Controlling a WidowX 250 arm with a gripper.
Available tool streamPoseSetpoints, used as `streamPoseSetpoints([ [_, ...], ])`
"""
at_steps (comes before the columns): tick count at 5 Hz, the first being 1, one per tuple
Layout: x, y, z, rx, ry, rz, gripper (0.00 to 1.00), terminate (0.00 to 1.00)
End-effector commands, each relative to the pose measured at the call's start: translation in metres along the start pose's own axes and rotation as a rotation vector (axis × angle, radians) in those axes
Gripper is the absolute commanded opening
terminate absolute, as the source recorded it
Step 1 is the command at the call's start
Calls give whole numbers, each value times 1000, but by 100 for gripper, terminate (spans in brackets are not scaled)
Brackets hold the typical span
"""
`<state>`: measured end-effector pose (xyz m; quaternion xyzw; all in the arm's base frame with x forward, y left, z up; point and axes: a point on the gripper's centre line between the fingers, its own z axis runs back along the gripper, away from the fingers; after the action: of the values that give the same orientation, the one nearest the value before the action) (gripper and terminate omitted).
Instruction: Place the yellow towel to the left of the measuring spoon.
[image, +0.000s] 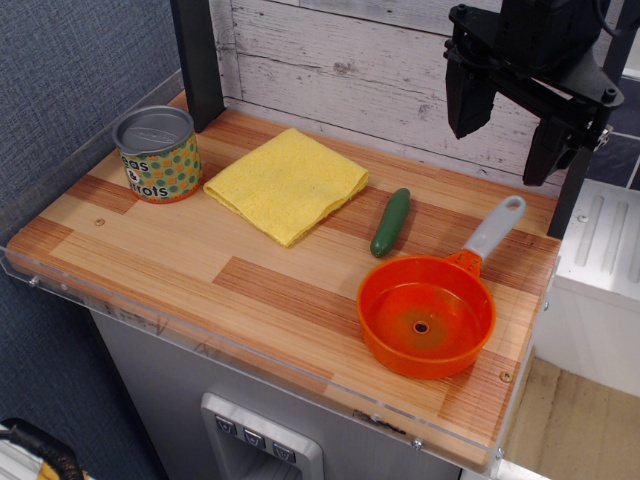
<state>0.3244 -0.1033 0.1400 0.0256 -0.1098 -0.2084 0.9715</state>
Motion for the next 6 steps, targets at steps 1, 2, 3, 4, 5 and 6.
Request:
streamPoseSetpoints([
  [1, 0, 0, 0, 0, 0, 0, 100, 0],
  [2, -14, 25, -3, -13, 24, 40, 100, 0],
  [3, -30, 51, -4, 10, 79, 91, 100, 0],
  [4, -43, 82, -6, 44, 124, 109, 100, 0],
  [5, -57, 118, -12, 67, 160, 158, 100, 0],
  [6, -62, 153, -26, 73, 194, 130, 100, 0],
])
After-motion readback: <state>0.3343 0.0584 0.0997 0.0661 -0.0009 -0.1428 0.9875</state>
